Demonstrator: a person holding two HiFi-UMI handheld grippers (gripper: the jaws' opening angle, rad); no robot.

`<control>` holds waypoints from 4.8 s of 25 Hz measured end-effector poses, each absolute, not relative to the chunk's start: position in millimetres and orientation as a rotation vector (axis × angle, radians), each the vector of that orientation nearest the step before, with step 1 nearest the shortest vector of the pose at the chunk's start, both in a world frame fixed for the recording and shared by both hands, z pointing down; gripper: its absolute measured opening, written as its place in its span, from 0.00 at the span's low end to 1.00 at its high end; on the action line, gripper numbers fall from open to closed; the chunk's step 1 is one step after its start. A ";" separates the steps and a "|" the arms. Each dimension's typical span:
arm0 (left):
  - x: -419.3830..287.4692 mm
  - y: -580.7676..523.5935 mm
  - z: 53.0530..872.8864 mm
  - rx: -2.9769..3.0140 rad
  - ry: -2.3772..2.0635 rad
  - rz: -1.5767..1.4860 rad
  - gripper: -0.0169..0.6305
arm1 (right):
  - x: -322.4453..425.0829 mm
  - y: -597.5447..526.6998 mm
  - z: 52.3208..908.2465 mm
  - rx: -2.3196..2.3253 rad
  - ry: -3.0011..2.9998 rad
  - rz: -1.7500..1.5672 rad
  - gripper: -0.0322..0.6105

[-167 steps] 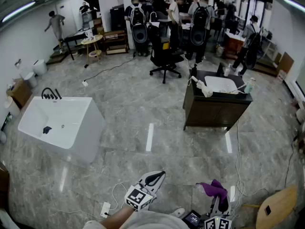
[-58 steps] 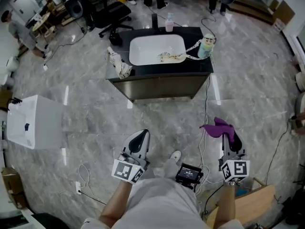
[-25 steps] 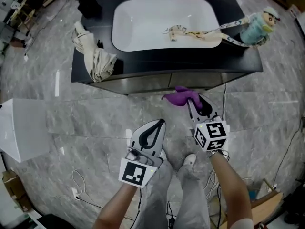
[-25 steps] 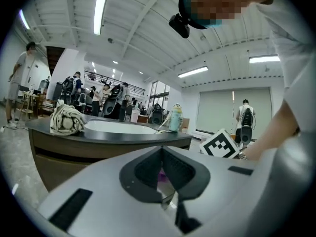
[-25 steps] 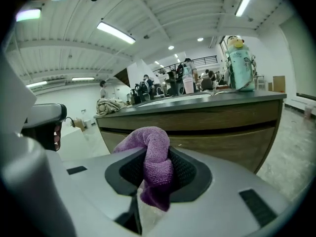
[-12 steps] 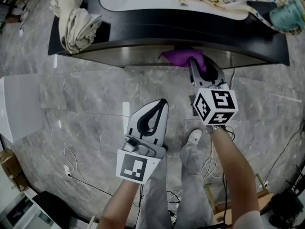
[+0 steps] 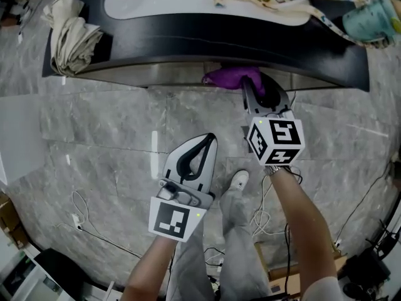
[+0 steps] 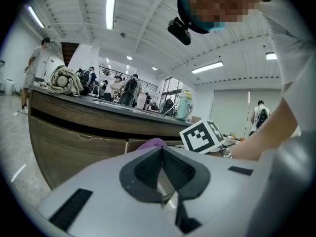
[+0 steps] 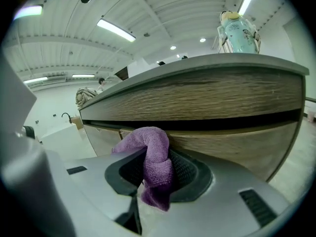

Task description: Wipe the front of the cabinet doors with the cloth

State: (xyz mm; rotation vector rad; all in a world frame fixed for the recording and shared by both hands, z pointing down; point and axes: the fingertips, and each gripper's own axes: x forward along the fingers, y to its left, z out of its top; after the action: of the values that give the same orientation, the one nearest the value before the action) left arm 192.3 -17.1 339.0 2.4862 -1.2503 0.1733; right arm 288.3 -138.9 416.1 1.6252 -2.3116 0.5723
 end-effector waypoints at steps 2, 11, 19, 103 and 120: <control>204.6 -16.0 339.8 2.497 -1.229 0.184 0.04 | 306.8 -136.2 418.4 1.629 -2.288 0.560 0.23; 258.2 -16.6 341.1 2.545 -1.164 0.193 0.04 | 416.7 -124.1 424.1 1.701 -2.154 0.519 0.23; 285.6 -20.8 348.4 2.543 -1.184 0.184 0.04 | 489.3 -117.0 431.7 1.690 -2.071 0.464 0.23; 171.8 6.9 412.6 2.425 -1.083 0.273 0.04 | 371.5 -65.8 583.8 1.746 -1.729 0.924 0.23; 148.4 -22.0 480.1 2.333 -1.285 0.269 0.04 | 252.8 -128.8 663.4 1.624 -1.863 1.134 0.23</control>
State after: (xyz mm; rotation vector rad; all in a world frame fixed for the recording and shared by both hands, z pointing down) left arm 148.4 -22.0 480.1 2.3327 -1.2848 0.2690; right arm 252.8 -128.8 663.4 1.6240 -1.8630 1.1340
